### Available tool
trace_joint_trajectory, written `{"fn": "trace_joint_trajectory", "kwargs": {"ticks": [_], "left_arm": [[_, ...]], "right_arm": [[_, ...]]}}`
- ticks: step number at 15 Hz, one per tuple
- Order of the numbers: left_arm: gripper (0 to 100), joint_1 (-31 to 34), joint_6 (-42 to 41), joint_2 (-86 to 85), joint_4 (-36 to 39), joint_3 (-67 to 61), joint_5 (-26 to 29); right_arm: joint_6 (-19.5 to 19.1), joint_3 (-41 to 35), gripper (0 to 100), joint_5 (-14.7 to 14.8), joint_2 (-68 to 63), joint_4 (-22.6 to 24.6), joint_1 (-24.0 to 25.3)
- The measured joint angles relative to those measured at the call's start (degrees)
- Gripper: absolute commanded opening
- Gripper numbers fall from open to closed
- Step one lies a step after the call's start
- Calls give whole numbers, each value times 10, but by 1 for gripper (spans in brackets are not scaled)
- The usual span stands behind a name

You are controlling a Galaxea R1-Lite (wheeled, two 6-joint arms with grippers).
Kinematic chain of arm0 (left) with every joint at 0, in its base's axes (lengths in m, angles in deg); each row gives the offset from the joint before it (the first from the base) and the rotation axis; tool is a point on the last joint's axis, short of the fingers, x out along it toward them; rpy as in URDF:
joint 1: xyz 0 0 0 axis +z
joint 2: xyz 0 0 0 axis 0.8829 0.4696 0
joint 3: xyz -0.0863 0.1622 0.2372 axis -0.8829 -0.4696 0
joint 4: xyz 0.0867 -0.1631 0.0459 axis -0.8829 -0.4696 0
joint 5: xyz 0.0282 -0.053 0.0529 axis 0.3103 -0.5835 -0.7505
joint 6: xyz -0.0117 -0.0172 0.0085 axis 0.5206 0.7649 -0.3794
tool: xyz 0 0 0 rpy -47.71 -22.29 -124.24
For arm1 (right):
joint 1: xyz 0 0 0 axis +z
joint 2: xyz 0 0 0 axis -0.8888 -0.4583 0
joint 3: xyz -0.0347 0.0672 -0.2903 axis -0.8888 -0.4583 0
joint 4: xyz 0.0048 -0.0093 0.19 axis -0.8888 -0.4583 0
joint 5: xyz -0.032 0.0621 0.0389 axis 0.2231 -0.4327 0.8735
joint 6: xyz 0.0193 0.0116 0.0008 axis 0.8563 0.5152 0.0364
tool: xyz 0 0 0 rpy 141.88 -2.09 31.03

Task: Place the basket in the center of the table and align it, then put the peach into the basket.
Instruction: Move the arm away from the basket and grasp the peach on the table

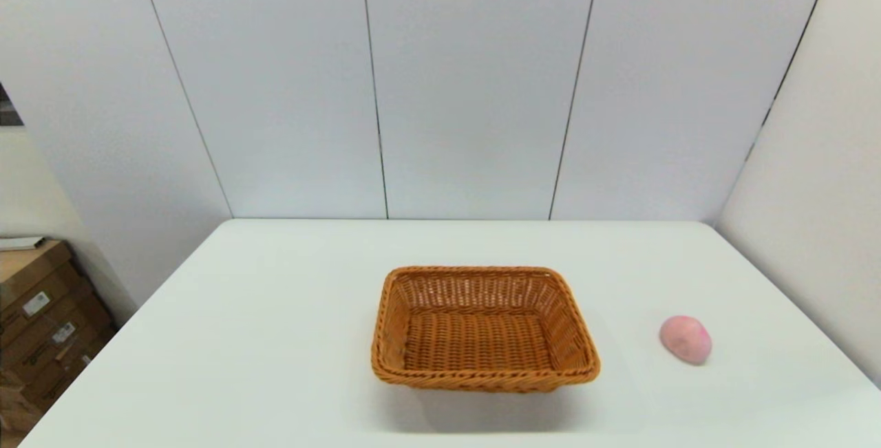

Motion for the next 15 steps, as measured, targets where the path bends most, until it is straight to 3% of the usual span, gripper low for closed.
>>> {"fn": "trace_joint_trajectory", "kwargs": {"ticks": [4, 7, 11, 15], "left_arm": [[100, 53, -12, -2, 4, -1, -5], [100, 102, -33, -33, 13, -7, 37], [100, 110, -20, -74, 40, -31, 83], [100, 107, 3, -128, 41, -36, 83]], "right_arm": [[2, 0, 100, 0, 0, 1, 0], [2, 0, 100, 0, 0, 1, 0], [1, 0, 100, 0, 0, 1, 0], [1, 0, 100, 0, 0, 1, -1]]}}
